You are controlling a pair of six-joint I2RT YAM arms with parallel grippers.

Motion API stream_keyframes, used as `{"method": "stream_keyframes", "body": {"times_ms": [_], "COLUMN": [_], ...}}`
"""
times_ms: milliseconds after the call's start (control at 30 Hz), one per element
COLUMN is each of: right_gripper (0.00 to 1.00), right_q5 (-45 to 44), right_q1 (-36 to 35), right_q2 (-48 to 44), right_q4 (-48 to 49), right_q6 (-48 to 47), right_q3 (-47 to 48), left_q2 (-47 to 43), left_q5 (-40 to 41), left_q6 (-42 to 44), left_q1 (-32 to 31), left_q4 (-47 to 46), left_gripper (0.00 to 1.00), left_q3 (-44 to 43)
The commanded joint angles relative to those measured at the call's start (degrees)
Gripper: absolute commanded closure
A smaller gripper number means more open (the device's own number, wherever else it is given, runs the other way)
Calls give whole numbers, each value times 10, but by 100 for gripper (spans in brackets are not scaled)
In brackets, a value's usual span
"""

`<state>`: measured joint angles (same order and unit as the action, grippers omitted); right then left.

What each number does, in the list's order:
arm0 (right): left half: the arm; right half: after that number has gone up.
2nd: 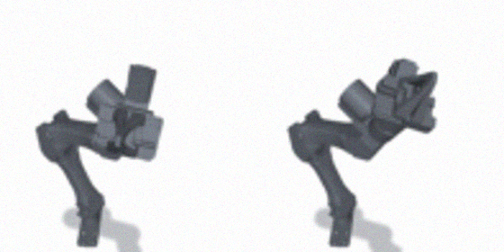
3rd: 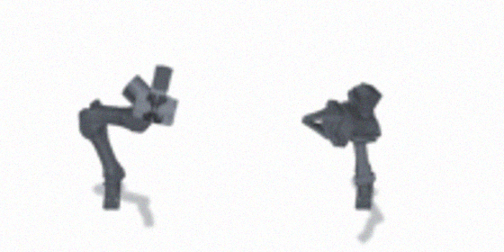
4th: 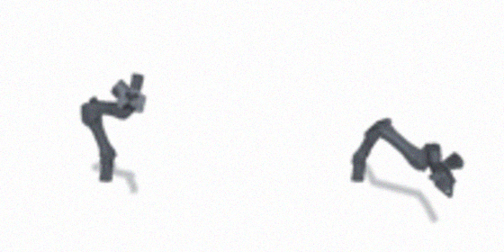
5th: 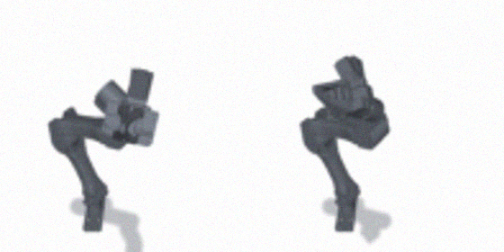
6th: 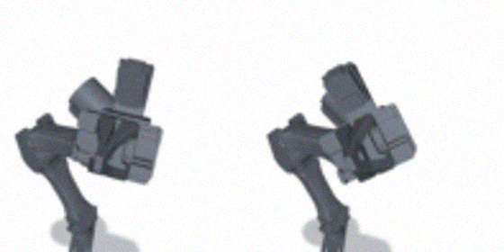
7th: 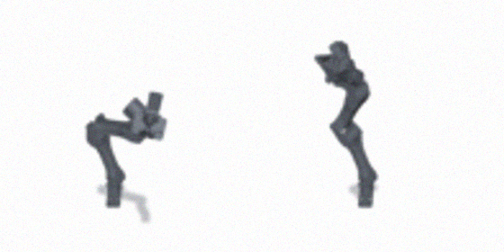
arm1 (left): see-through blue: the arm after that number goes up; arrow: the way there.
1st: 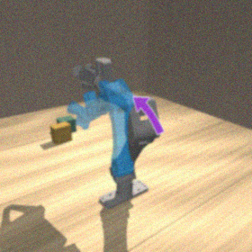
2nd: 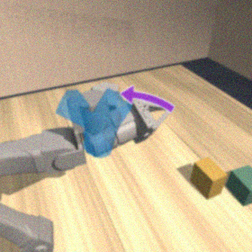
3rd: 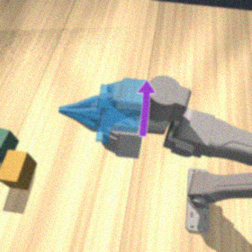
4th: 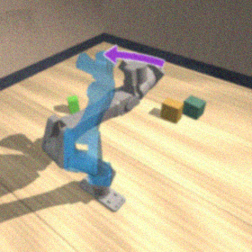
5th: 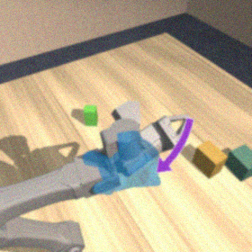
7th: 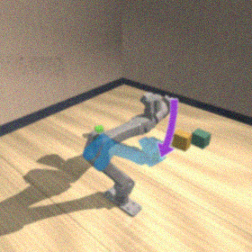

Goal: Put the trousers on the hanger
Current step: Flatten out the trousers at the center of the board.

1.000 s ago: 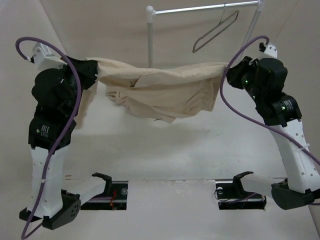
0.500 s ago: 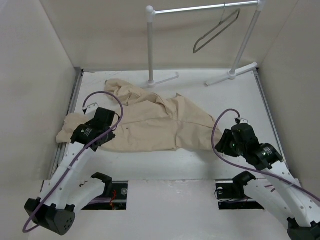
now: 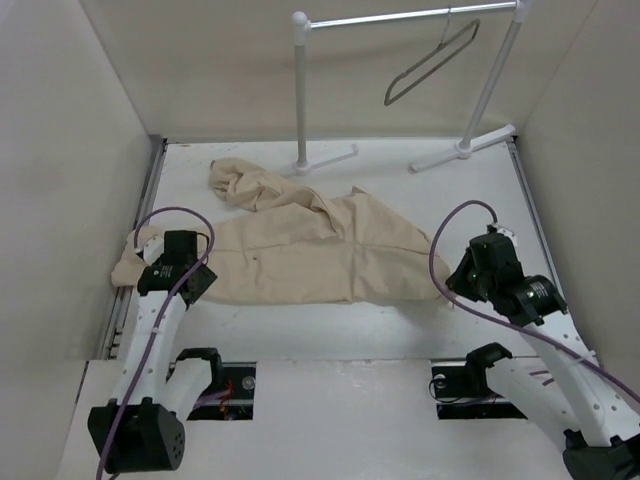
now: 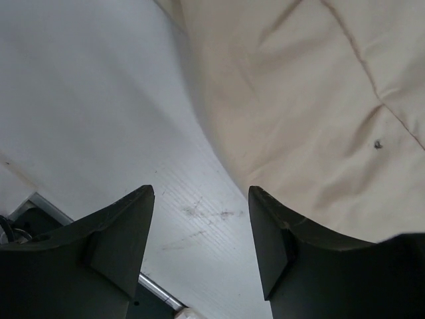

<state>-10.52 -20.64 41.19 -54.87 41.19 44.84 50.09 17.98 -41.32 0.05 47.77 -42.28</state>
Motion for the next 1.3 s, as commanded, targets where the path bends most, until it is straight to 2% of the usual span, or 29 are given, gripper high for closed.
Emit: {"method": "stream_keyframes", "body": {"times_ms": [0, 67, 133, 233, 333, 367, 400, 467, 500, 567, 600, 700, 833, 1000, 1033, 1100, 1167, 1200, 1233, 1267], "right_gripper": [50, 32, 31, 33, 46, 63, 72, 76, 61, 35, 30, 25, 27, 29, 32, 48, 71, 78, 85, 88], "right_q5": [-53, -41, -43, -57, -64, -52, -41, -21, -23, -49, -56, -36, 12, 42, 43, 45, 43, 37, 23, 14], "right_q1": [2, 2, 3, 17, 26, 23, 23, 18, 7, 8, 13, 25, 1, -12, -13, -9, 3, 7, 10, 13], "right_q2": [29, 28, 16, -1, -8, 0, 10, 27, 14, -18, -31, -24, -10, -13, -1, 30, 65, 75, 87, 93], "right_q4": [32, 33, 32, 23, 26, 36, 42, 42, 29, 11, 2, -15, -40, -30, -10, 34, 89, 106, 128, 133], "right_q6": [-12, 10, 20, 14, 1, -9, -14, -12, 8, 21, 21, 32, 62, 91, 89, 74, 44, 32, 12, 0], "right_q3": [24, -1, -14, -5, 9, 12, 12, 14, 13, 3, -4, -7, -18, -56, -55, -53, -35, -21, 9, 28], "left_q2": [28, 63, 99, 86, 48, 54, 66, 125, 142, 88, 59, 45, 29, 89, 110, 141, 171, 178, 177, 172], "left_q5": [-56, -51, -40, -29, 9, 18, 19, 1, -31, -23, -17, -21, -8, -28, -35, -43, -43, -48, -51, -51], "left_q6": [-45, -60, -63, -63, -59, -58, -56, -53, -58, -59, -60, -61, -68, -89, -90, -89, -82, -81, -80, -78], "left_q1": [34, 31, 37, 42, 39, 39, 39, 41, 43, 47, 52, 63, 100, 134, 136, 137, 135, 139, 145, 146], "left_q4": [-85, -122, -163, -167, -167, -172, -174, -167, -138, -128, -125, -93, -101, -202, -238, -275, -301, -304, -304, -304], "left_gripper": [43, 46, 50, 56, 59, 57, 54, 52, 53, 51, 49, 48, 48, 43, 44, 50, 72, 83, 91, 94], "left_q3": [54, 69, 73, 49, 17, 10, 5, -10, -5, 26, 41, 63, 105, 139, 139, 128, 108, 98, 83, 72]}}
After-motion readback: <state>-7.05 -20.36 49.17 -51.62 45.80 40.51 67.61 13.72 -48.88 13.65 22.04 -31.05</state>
